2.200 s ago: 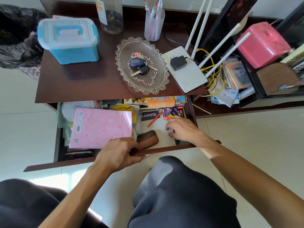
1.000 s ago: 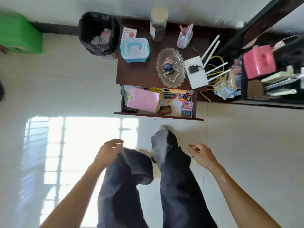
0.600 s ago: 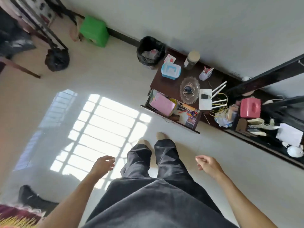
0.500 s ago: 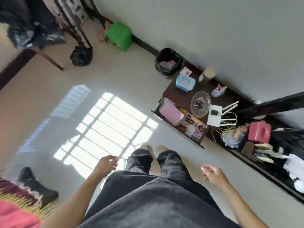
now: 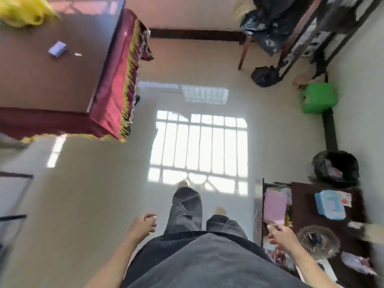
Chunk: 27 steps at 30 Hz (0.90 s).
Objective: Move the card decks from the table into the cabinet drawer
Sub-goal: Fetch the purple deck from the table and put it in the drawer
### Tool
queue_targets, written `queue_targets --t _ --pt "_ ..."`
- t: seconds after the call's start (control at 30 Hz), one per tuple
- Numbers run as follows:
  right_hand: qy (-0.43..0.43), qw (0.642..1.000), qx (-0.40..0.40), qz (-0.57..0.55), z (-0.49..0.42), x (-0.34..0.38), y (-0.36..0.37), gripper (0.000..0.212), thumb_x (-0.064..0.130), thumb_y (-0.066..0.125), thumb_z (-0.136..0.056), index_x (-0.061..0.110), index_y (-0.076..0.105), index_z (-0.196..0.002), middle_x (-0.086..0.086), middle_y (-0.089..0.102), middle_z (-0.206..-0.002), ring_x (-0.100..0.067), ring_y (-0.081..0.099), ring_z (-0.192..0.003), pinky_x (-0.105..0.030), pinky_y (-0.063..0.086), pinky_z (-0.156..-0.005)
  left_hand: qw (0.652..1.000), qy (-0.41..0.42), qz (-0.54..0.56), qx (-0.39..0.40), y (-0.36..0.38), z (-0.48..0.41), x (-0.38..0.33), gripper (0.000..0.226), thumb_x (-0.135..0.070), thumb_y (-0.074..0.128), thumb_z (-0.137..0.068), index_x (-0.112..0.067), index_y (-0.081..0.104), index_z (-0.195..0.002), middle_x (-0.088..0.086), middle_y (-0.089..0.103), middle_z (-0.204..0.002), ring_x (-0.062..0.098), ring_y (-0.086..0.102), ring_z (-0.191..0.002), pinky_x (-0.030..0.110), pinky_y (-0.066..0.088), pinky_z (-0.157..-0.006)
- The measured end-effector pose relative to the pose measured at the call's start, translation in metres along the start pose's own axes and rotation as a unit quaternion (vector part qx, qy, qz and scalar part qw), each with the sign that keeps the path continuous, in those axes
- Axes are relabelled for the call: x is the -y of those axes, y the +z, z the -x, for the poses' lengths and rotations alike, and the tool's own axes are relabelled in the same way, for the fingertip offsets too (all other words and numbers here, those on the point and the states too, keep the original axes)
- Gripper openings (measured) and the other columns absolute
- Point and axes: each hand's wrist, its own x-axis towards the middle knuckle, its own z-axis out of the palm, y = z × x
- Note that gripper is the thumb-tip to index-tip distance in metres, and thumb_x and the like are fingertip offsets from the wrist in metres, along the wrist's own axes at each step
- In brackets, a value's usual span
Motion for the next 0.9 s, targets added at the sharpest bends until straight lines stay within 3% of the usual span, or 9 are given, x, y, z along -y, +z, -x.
queue_targets --t 0.13,0.23,0.37,0.5,0.63,0.73,0.83,0.9 --pt "-0.081 0.989 0.069 0.107 -0.005 0.067 0.043 0.022 0.013 0.055 -0.102 0.000 0.064 -0.118 -0.013 0.068 -0.091 -0.025 0.065 -0.079 -0.028 0.051 -0.061 0.986 -0.097 0.130 -0.034 -0.006 0.030 0.109 0.021 -0.013 0.049 -0.099 -0.002 0.061 -0.113 0.012 0.061 -0.074 0.018 0.050 -0.053 0.022 0.034 -0.049" --pt "-0.142 0.969 0.100 0.174 0.010 0.130 0.091 0.021 0.021 0.057 -0.101 0.010 0.068 -0.114 -0.009 0.073 -0.089 -0.020 0.070 -0.076 -0.021 0.050 -0.058 0.962 -0.153 0.223 -0.046 -0.006 0.052 0.167 0.018 -0.009 0.050 -0.099 0.002 0.060 -0.109 0.015 0.056 -0.069 0.018 0.045 -0.048 0.021 0.031 -0.045" --pt "-0.223 0.941 0.121 0.224 0.041 0.210 0.164 0.016 0.030 0.057 -0.100 0.023 0.069 -0.108 -0.004 0.076 -0.090 -0.017 0.075 -0.075 -0.031 0.053 -0.069 0.938 -0.173 0.293 -0.064 -0.030 0.067 0.208 0.010 -0.003 0.054 -0.096 0.001 0.062 -0.090 0.012 0.054 -0.057 0.017 0.045 -0.048 0.022 0.036 -0.044" --pt "-0.247 0.924 0.130 0.260 0.063 0.259 0.233 0.016 0.031 0.059 -0.099 0.024 0.070 -0.109 -0.004 0.077 -0.090 -0.016 0.075 -0.073 -0.031 0.051 -0.069 0.928 -0.168 0.323 -0.080 -0.085 0.054 0.237 0.015 -0.003 0.057 -0.093 -0.005 0.064 -0.080 0.005 0.055 -0.056 0.014 0.044 -0.047 0.009 0.032 -0.033" --pt "-0.232 0.923 0.129 0.279 0.078 0.288 0.286 0.015 0.024 0.063 -0.098 0.016 0.073 -0.106 -0.011 0.077 -0.086 -0.023 0.074 -0.069 -0.032 0.053 -0.070 0.913 -0.163 0.366 -0.077 -0.154 0.023 0.247 0.014 -0.007 0.052 -0.096 -0.004 0.062 -0.087 0.008 0.051 -0.059 0.015 0.039 -0.041 0.019 0.029 -0.039" --pt "-0.228 0.919 0.116 0.299 0.082 0.306 0.316 0.013 0.019 0.067 -0.095 0.012 0.075 -0.102 -0.012 0.077 -0.083 -0.024 0.073 -0.073 -0.033 0.055 -0.068 0.911 -0.142 0.374 -0.100 -0.216 -0.009 0.241 0.012 -0.010 0.051 -0.098 -0.005 0.060 -0.092 0.008 0.052 -0.064 0.017 0.041 -0.047 0.024 0.029 -0.047" --pt "-0.222 0.909 0.114 0.333 0.079 0.323 0.338 0.015 0.021 0.068 -0.095 0.013 0.078 -0.102 -0.003 0.075 -0.096 -0.014 0.068 -0.085 -0.031 0.048 -0.082 0.912 -0.105 0.378 -0.118 -0.276 -0.037 0.223 0.009 -0.013 0.053 -0.097 -0.008 0.060 -0.096 0.010 0.058 -0.073 0.017 0.048 -0.054 0.023 0.036 -0.049" --pt "-0.200 0.905 0.117 0.357 0.072 0.336 0.353 0.016 0.024 0.069 -0.095 0.012 0.079 -0.099 -0.002 0.073 -0.102 -0.016 0.066 -0.094 -0.030 0.046 -0.090 0.914 -0.085 0.377 -0.124 -0.309 -0.055 0.210 0.008 -0.016 0.053 -0.097 -0.013 0.060 -0.095 0.008 0.061 -0.076 0.017 0.052 -0.058 0.023 0.038 -0.052"
